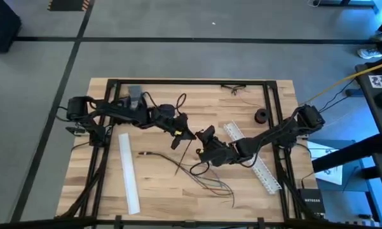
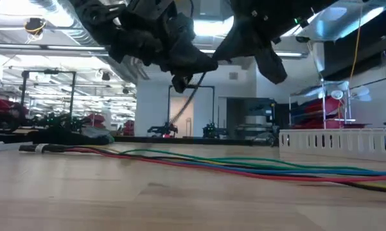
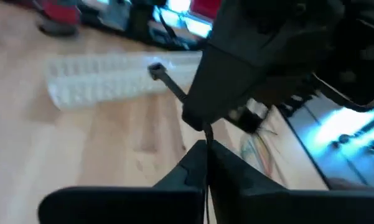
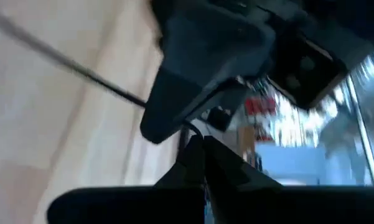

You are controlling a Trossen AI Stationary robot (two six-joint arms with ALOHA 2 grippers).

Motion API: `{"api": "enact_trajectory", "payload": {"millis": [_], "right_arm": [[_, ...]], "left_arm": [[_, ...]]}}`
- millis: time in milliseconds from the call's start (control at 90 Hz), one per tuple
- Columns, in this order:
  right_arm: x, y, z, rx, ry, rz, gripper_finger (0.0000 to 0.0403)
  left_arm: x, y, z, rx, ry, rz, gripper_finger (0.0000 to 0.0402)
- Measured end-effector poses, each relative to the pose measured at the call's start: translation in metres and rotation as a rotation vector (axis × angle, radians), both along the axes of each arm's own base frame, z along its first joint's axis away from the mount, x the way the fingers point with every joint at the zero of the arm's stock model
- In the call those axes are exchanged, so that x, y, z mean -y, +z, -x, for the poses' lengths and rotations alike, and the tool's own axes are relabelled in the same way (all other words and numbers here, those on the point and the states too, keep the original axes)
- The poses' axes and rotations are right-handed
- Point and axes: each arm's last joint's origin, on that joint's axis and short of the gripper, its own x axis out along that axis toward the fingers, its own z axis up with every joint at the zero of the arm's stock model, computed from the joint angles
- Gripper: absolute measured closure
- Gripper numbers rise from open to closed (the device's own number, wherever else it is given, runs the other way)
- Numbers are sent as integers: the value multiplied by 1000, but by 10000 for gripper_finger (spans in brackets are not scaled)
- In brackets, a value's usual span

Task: Ziptie cables
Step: Prepare the black ziptie

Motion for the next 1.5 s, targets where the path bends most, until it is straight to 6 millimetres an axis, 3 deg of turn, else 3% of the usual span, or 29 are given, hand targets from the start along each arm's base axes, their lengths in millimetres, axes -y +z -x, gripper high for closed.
{"api": "enact_trajectory", "payload": {"millis": [167, 300, 444, 544, 722, 1033, 1267, 1500], "right_arm": [[-7, 19, 17, 159, -29, -229, 375], [-8, 22, 33, 165, -45, -433, 336], [-8, 12, 43, 73, -73, -586, 300], [-13, -3, 36, -4, -47, -647, 288], [-23, -34, 14, -87, 71, -482, 283], [-32, -82, -22, -175, 189, 69, 283], [-29, -94, -37, -184, 240, 237, 283], [-23, -98, -43, -205, 271, 288, 283]], "left_arm": [[-4, 5, 3, 11, 16, -13, 401], [-9, 7, 4, 17, 34, -8, 401], [-11, 8, 4, 27, 40, -8, 401], [-11, 10, 3, 47, 44, 2, 401], [-11, 12, 3, 58, 54, 33, 401], [-11, 11, 3, 32, 79, 122, 401], [-11, 11, 3, 32, 83, 137, 401], [-8, 11, 3, 27, 80, 153, 401]]}}
